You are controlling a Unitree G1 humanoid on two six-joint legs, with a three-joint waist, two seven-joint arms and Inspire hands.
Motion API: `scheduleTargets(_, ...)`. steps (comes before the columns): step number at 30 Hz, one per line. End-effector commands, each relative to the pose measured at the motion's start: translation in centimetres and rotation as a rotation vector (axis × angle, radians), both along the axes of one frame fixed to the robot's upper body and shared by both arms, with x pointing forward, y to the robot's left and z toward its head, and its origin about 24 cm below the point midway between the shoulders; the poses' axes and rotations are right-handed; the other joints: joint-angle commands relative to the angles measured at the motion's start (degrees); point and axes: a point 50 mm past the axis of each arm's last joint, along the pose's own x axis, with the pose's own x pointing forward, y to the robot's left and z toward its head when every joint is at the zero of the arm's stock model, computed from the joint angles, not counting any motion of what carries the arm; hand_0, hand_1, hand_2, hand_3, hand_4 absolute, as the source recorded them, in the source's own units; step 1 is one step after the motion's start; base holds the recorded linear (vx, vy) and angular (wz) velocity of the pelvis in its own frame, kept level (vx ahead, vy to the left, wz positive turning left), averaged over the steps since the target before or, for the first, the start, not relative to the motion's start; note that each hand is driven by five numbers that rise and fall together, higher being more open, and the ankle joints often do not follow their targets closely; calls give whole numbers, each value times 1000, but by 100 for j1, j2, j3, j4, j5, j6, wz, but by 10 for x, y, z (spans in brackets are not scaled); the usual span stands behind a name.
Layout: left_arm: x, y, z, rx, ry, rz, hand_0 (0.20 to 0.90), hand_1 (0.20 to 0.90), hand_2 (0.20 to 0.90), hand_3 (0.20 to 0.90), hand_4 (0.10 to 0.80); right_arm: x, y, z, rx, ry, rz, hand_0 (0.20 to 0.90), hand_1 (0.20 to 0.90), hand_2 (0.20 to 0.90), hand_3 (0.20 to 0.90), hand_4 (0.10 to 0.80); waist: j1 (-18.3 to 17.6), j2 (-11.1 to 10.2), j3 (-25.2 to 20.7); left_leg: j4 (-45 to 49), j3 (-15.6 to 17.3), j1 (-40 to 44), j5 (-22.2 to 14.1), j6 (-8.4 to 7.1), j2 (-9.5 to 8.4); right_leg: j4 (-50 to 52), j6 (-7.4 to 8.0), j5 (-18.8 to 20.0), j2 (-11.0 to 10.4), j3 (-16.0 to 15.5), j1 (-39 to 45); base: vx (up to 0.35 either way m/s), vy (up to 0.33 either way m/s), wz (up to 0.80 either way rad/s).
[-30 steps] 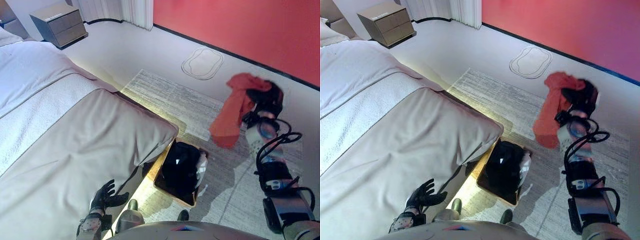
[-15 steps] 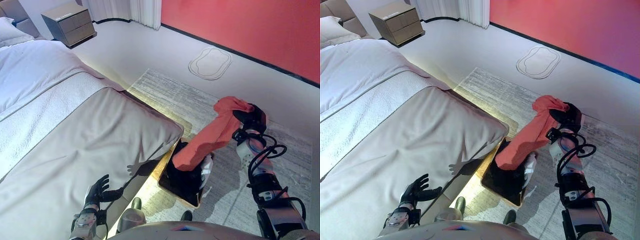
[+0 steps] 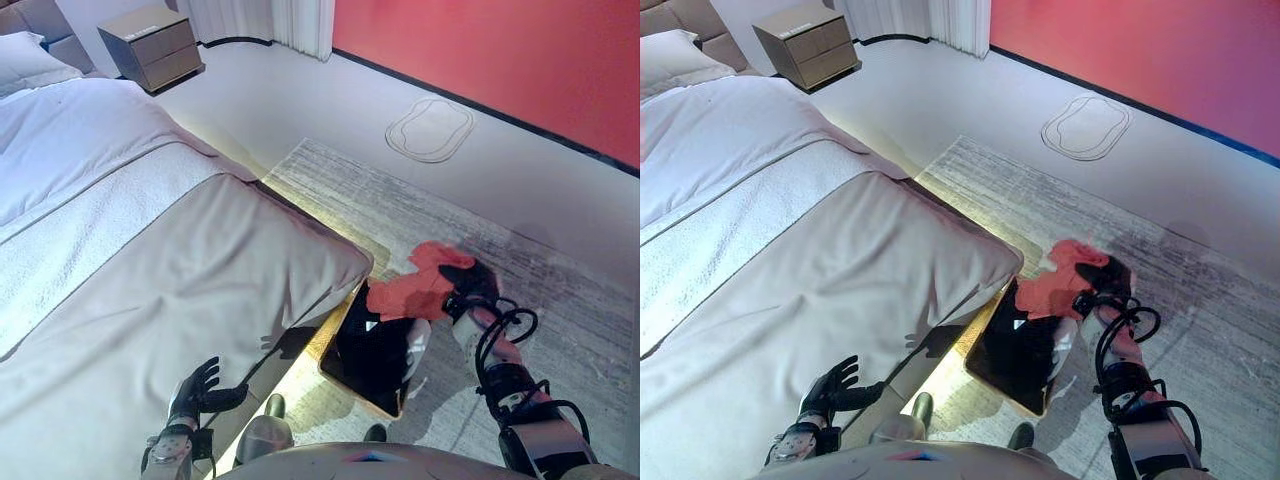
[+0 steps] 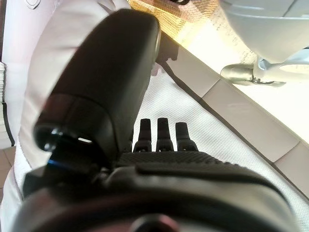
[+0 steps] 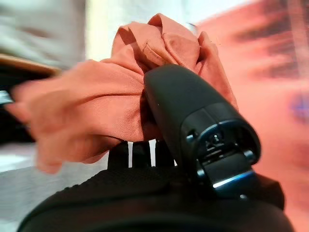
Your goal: Pick up the clothes from the bed and place them into the basket
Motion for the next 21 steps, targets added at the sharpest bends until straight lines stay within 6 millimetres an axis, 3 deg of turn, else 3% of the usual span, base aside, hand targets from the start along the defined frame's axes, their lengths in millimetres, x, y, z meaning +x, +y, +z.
scheduleTargets(1, 28, 4, 13, 46, -86, -101, 900, 900, 900, 900, 800, 13, -15, 14, -44, -38, 95, 900, 900, 900, 900, 800, 142, -22, -212, 5, 105, -370, -49, 168, -243, 314, 211, -291, -225, -396, 248, -14, -12, 13)
scheduleTargets(2, 28, 3, 13, 42, -85, -106, 900, 900, 900, 900, 800, 6, -16, 4, -40, 12, 100, 900, 900, 900, 900, 800, 157, -25, -211, 5, 99, -368, -50, 171, -249, 312, 212, -292, -224, -403, 255, -16, -5, 13)
scheduleTargets(3, 27, 2, 12, 39, -77, -115, 900, 900, 900, 900, 800, -15, -15, -19, -26, 96, 80, 900, 900, 900, 900, 800, 159, -25, -212, 5, 91, -353, -61, 179, -257, 317, 214, -298, -219, -409, 258, -10, 1, 8)
scheduleTargets(5, 25, 1, 10, 34, -68, -110, 900, 900, 900, 900, 800, -33, -10, -37, -13, 192, 101, 900, 900, 900, 900, 800, 148, -26, -218, 5, 85, -341, -70, 189, -259, 322, 212, -305, -213, -405, 258, -5, 10, 5)
scheduleTargets(6, 22, -1, 9, 28, -62, -106, 900, 900, 900, 900, 800, -61, -1, -59, 3, 294, 120, 900, 900, 900, 900, 800, 119, -24, -230, 5, 96, -330, -77, 205, -258, 328, 211, -316, -207, -392, 255, -7, 19, 4)
scheduleTargets(7, 21, -2, 8, 24, -58, -106, 900, 900, 900, 900, 800, -77, 1, -70, -2, 357, 115, 900, 900, 900, 900, 800, 95, -24, -241, 5, 105, -323, -84, 213, -258, 330, 213, -321, -203, -381, 251, 0, 0, 0)
scheduleTargets(9, 20, -6, 5, 7, -50, -89, 900, 900, 900, 900, 800, -130, 4, -95, -15, 572, 115, 900, 900, 900, 900, 800, 5, 5, -254, 5, 147, -290, -98, 235, -255, 361, 226, -325, -198, -333, 242, -3, 15, -1)
scheduleTargets(11, 20, -10, 4, -5, -51, -86, 900, 900, 900, 900, 800, -170, 5, -107, 19, 730, 16, 900, 900, 900, 900, 800, -82, 35, -244, 5, 172, -252, -121, 258, -259, 397, 229, -334, -195, -285, 240, -5, 30, -1)
scheduleTargets(13, 19, -13, 2, -16, -57, -85, 900, 900, 900, 900, 800, -209, 9, -116, 43, 859, 44, 900, 900, 900, 900, 800, -205, 74, -243, 5, 208, -222, -133, 274, -261, 410, 216, -340, -181, -225, 230, -6, 14, -6)
scheduleTargets(16, 20, -12, 3, -29, -85, -59, 900, 900, 900, 900, 800, -228, 14, -119, 29, 888, 65, 900, 900, 900, 900, 800, -425, 114, -226, 5, 254, -161, -171, 298, -303, 410, 207, -350, -153, -76, 209, -29, 34, -19)
scheduleTargets(21, 22, -11, 4, -20, -94, -37, 900, 900, 900, 900, 800, -225, 4, -116, 0, 847, 56, 900, 900, 900, 900, 800, -605, 127, -216, 5, 368, -141, -184, 282, -293, 431, 213, -361, -116, 86, 146, -47, 19, -18)
